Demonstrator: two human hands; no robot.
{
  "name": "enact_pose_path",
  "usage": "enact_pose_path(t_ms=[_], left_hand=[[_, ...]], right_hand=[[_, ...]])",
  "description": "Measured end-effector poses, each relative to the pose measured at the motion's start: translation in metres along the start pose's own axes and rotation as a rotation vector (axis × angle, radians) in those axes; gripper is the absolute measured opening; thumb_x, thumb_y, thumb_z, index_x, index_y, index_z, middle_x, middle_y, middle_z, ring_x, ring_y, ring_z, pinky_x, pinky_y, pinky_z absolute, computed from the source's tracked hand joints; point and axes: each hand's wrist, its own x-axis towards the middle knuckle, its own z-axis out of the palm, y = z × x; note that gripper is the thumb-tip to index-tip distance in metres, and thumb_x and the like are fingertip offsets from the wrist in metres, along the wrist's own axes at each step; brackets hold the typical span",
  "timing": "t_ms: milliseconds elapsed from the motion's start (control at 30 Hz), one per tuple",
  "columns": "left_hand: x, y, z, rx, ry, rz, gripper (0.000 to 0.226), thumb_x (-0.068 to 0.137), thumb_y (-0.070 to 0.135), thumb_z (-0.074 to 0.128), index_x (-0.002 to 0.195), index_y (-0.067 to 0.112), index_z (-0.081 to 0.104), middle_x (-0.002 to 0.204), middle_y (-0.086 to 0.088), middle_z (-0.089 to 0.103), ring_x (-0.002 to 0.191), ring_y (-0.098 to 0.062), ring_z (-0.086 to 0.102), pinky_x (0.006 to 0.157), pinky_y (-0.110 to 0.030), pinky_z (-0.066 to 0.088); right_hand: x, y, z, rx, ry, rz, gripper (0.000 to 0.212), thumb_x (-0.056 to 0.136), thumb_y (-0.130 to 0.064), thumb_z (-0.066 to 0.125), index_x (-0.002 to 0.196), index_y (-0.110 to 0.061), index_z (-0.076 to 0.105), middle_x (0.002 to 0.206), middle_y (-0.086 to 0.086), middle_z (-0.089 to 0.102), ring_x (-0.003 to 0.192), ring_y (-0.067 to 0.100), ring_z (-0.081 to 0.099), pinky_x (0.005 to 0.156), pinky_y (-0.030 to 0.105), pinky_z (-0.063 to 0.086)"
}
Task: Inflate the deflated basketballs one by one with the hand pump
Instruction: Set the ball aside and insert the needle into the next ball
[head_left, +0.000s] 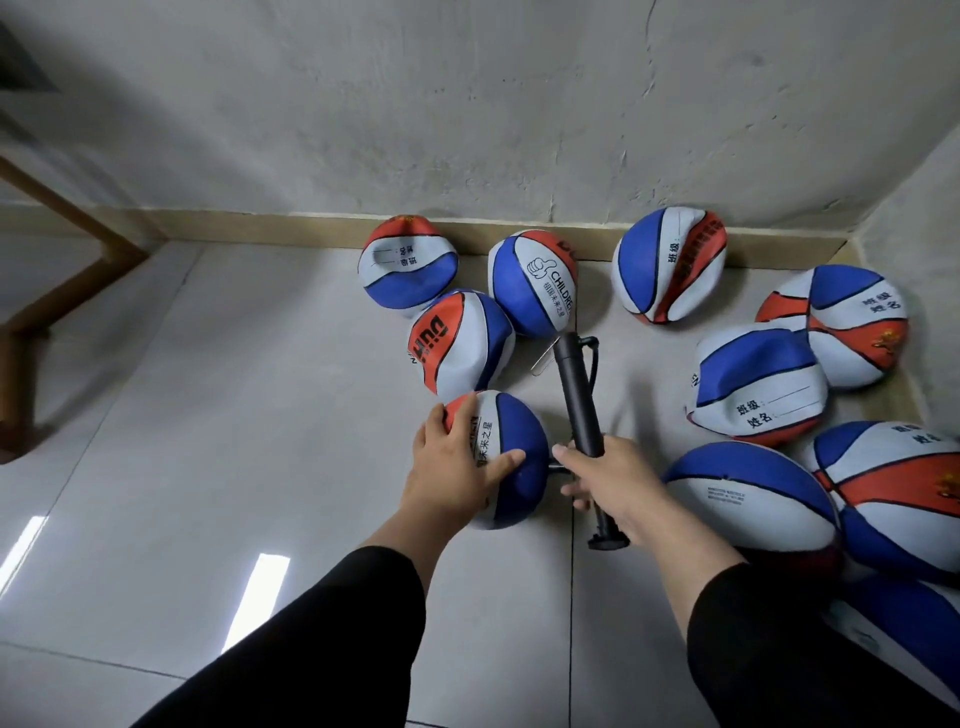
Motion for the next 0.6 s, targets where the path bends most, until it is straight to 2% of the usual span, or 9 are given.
enact_pose_path(t_ms=[100, 200, 300, 367, 467, 600], left_hand=[[-0.005, -0.006, -0.004, -0.058, -0.021, 0.012, 0.091, 0.086, 0.061, 0.074, 0.161, 0.044, 0.025, 0.168, -0.012, 0.018, 0.154, -0.036, 0.018, 0.122, -0.05, 0.027], [-0.007, -0.013, -0.007, -0.131, 0.01, 0.016, 0.094, 0.082, 0.059, 0.08, 0.159, 0.038, 0.031, 0.167, -0.008, 0.021, 0.155, -0.031, 0.02, 0.123, -0.048, 0.03], [-0.013, -0.011, -0.009, 0.023, 0.031, 0.056, 0.105, 0.074, 0.062, 0.084, 0.158, 0.028, 0.031, 0.172, -0.004, 0.009, 0.157, -0.024, 0.013, 0.121, -0.051, 0.032], [-0.02, -0.012, -0.007, 0.137, 0.004, 0.102, 0.114, 0.071, 0.065, 0.083, 0.161, 0.033, 0.022, 0.173, -0.004, -0.001, 0.157, -0.028, 0.007, 0.12, -0.055, 0.032], [-0.027, -0.018, -0.01, 0.159, -0.066, 0.07, 0.122, 0.068, 0.068, 0.084, 0.162, 0.043, 0.01, 0.173, 0.001, -0.008, 0.158, -0.03, -0.002, 0.118, -0.06, 0.035], [-0.031, -0.015, -0.013, 0.172, -0.082, 0.04, 0.126, 0.066, 0.064, 0.087, 0.161, 0.045, 0.007, 0.171, 0.006, -0.006, 0.157, -0.029, -0.004, 0.114, -0.059, 0.04]], right_hand=[[0.001, 0.0, 0.014, 0.009, 0.011, 0.012, 0.028, 0.091, -0.03, 0.077, 0.106, -0.009, 0.065, 0.088, 0.008, 0.075, 0.065, 0.019, 0.069, 0.055, 0.032, 0.05], [-0.001, 0.002, 0.021, 0.123, -0.029, 0.08, 0.028, 0.091, -0.023, 0.078, 0.106, -0.004, 0.062, 0.088, 0.012, 0.076, 0.063, 0.022, 0.07, 0.047, 0.027, 0.044], [-0.008, 0.001, 0.023, 0.131, -0.118, 0.118, 0.024, 0.089, -0.016, 0.079, 0.095, -0.01, 0.057, 0.079, 0.009, 0.072, 0.062, 0.023, 0.068, 0.046, 0.025, 0.043], [-0.012, 0.004, 0.027, 0.121, -0.155, 0.117, 0.024, 0.088, -0.011, 0.079, 0.096, -0.01, 0.056, 0.074, 0.008, 0.07, 0.059, 0.021, 0.065, 0.046, 0.025, 0.044], [-0.021, 0.005, 0.035, 0.122, -0.168, 0.111, 0.024, 0.088, -0.002, 0.076, 0.094, -0.01, 0.055, 0.074, 0.008, 0.064, 0.055, 0.017, 0.06, 0.048, 0.026, 0.046], [-0.031, 0.004, 0.039, 0.053, -0.093, 0.046, 0.02, 0.086, 0.003, 0.073, 0.089, -0.01, 0.058, 0.074, 0.009, 0.061, 0.055, 0.018, 0.056, 0.051, 0.026, 0.047]])
